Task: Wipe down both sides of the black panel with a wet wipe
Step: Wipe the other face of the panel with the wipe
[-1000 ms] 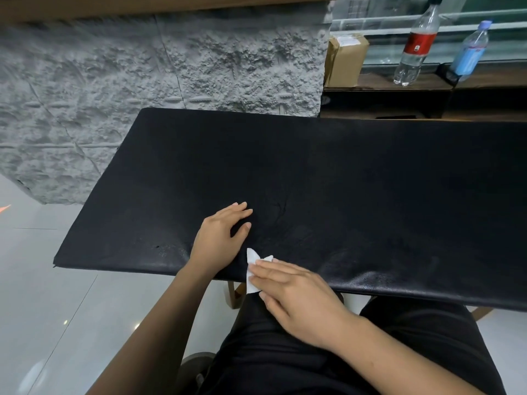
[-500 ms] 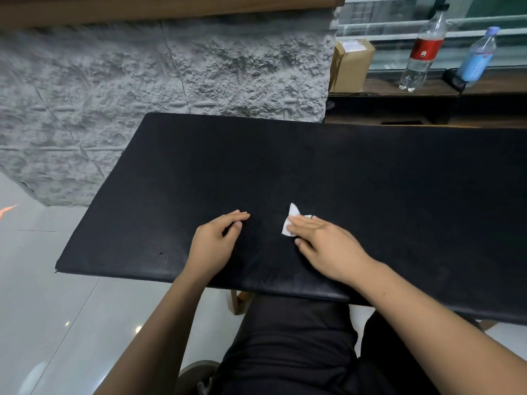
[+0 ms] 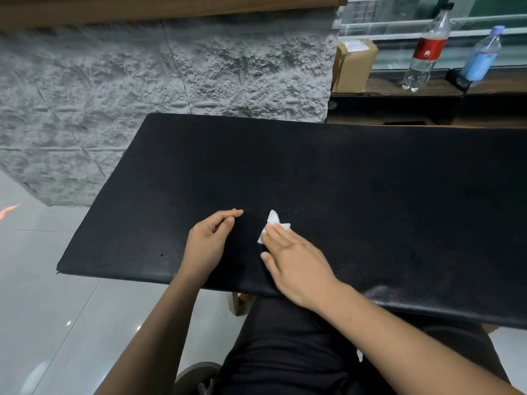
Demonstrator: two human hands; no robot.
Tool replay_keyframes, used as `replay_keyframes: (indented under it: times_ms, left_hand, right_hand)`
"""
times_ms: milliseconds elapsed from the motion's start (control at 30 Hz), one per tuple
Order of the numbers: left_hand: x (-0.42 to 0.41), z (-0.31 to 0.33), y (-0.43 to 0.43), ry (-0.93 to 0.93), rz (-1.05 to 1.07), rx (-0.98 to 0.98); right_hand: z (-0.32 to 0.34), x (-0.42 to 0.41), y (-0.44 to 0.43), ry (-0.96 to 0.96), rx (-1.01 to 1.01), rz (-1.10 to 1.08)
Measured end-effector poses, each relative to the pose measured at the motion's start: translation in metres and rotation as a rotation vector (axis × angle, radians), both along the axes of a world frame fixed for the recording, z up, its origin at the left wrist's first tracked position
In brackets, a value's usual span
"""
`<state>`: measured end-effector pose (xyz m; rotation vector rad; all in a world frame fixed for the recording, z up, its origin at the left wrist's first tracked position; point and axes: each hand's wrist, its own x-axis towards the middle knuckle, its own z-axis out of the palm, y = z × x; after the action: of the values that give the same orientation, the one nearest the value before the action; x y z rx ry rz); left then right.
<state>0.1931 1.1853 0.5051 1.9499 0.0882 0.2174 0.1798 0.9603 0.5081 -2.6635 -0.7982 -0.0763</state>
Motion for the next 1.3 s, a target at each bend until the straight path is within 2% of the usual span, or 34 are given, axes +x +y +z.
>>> replay_keyframes:
  times_ms: [200, 400, 900, 1100, 1300]
  left_hand:
    - [0.001, 0.001, 0.0, 0.004, 0.009, -0.01]
    - [0.0, 0.001, 0.0, -0.01, 0.013, -0.089]
    - [0.0, 0.003, -0.002, 0.01, 0.037, -0.04]
    - [-0.001, 0.004, -0.003, 0.008, 0.039, -0.053]
    - [-0.001, 0.004, -0.003, 0.015, 0.042, -0.068]
  right_hand:
    - [0.0, -0.023, 0.028, 0.022, -0.02, 0.243]
    - [0.003, -0.006, 0.013, 0.038, -0.024, 0.328]
    - [-0.003, 0.066, -0.064, 0.028, -0.049, -0.024]
    - [0.0, 0.064, -0.05, 0.015, -0.083, -0.231]
    - [0.002, 0.054, -0.02, -0.024, -0.075, -0.232]
